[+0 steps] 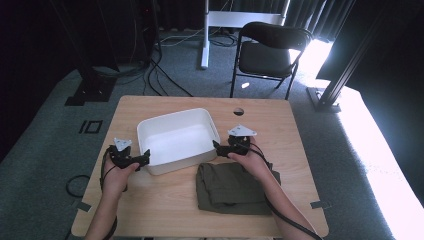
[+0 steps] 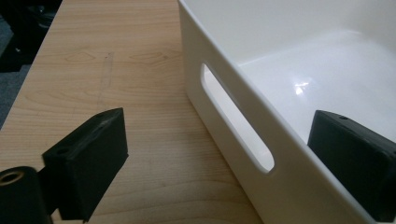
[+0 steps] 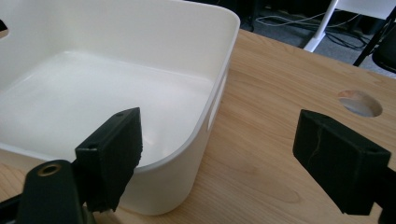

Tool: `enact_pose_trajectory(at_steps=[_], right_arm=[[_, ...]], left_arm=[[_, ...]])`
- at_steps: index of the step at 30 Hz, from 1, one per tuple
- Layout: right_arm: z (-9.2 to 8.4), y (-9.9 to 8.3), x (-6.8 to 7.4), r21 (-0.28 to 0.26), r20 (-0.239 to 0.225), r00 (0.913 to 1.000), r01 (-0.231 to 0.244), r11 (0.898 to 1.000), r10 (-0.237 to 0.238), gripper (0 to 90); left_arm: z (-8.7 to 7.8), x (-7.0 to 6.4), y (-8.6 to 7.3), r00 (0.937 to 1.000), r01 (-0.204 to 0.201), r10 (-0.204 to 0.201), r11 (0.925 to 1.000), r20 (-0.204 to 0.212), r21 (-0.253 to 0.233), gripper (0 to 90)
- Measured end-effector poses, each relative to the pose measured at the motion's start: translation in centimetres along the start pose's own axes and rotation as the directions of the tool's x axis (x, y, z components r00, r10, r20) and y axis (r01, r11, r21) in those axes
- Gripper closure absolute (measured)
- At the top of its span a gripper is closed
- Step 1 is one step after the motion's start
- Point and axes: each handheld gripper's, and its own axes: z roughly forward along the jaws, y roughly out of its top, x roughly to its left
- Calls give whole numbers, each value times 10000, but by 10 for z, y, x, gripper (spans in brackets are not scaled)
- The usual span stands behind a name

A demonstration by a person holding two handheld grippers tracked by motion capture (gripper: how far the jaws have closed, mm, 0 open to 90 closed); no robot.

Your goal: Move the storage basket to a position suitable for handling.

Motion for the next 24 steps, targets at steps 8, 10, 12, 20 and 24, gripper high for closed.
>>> enact_pose_trajectory(at_steps=[8, 10, 12, 20, 24], right_arm=[[16, 16, 3, 160, 217, 9996, 184, 9997, -187, 392], [22, 20, 2, 174, 315, 9994, 153, 9997, -158, 458], [28, 24, 1, 391, 384, 9989, -298, 9988, 283, 508], [41, 27, 8, 996, 880, 9938, -768, 9921, 681, 777], [40, 25, 12, 973, 1034, 9929, -681, 9929, 580, 808]], left_arm=[[5, -4, 3, 9972, 419, -424, 9991, 620, 94, 343], [6, -5, 3, 9965, 456, -462, 9989, 696, 101, 383], [6, -6, 4, 9972, 450, -455, 9989, 595, 106, 397], [7, -9, 5, 9964, 786, -772, 9961, 353, -400, 576], [7, -15, 7, 9981, 595, -606, 9960, -143, -665, 686]])
